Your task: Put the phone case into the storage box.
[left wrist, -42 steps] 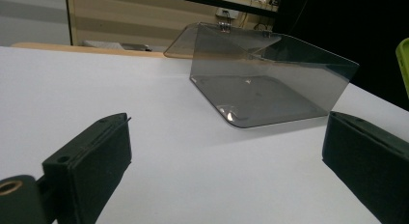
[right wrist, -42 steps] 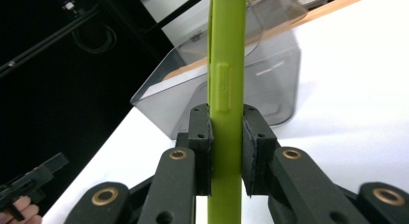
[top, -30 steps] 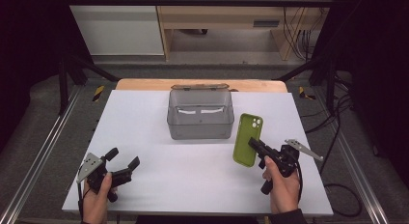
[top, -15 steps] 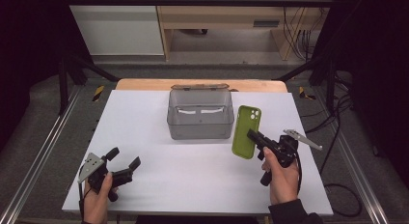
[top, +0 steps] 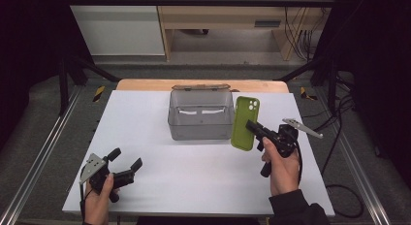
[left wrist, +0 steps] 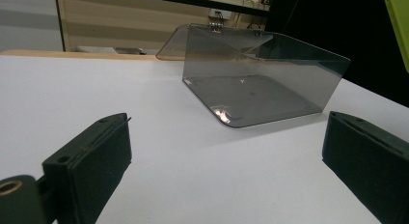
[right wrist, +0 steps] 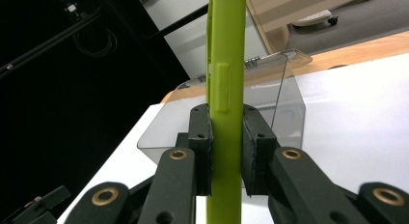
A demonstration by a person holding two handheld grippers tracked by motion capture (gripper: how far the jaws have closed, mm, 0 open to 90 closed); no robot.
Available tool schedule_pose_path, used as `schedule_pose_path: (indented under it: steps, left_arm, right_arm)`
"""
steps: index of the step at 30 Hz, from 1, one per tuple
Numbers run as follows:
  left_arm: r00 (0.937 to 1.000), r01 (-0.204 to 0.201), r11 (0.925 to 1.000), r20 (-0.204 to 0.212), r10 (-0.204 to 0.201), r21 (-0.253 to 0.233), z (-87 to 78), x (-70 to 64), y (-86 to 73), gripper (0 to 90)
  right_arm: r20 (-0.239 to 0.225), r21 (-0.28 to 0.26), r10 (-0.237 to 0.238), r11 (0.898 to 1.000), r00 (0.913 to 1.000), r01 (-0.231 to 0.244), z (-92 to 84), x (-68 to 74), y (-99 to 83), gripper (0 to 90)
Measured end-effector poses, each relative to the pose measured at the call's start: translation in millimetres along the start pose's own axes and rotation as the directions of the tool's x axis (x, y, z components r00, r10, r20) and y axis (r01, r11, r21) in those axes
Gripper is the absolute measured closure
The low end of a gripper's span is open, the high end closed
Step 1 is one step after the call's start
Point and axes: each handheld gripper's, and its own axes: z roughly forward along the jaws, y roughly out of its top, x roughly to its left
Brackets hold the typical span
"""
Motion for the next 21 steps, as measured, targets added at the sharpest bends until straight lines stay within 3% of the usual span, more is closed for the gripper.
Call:
schedule_pose_path:
  steps: [7, 14, 21]
  left_arm:
    - [0.9999, -0.013, 0.9999, 0.002, 0.013, -0.004, 0.1, 0.0, 0.1, 3.2]
    - [0.9999, -0.012, 0.9999, 0.005, 0.012, -0.004, 0.4, -0.4, 0.1, 3.1]
    - [0.9997, -0.023, 0.9997, 0.012, 0.023, -0.003, 1.3, -1.5, 0.1, 3.1]
  right_arm:
    - [0.001, 0.018, -0.006, 1.000, 1.0000, 0.006, 13.6, 2.3, 12.0, 76.9]
    - [-0.004, 0.038, 0.019, 0.999, 0.9998, -0.019, 29.6, 4.7, 21.2, 77.0]
    - [0.015, 0.052, -0.004, 0.999, 0.9999, 0.003, 44.9, 6.1, 29.0, 77.0]
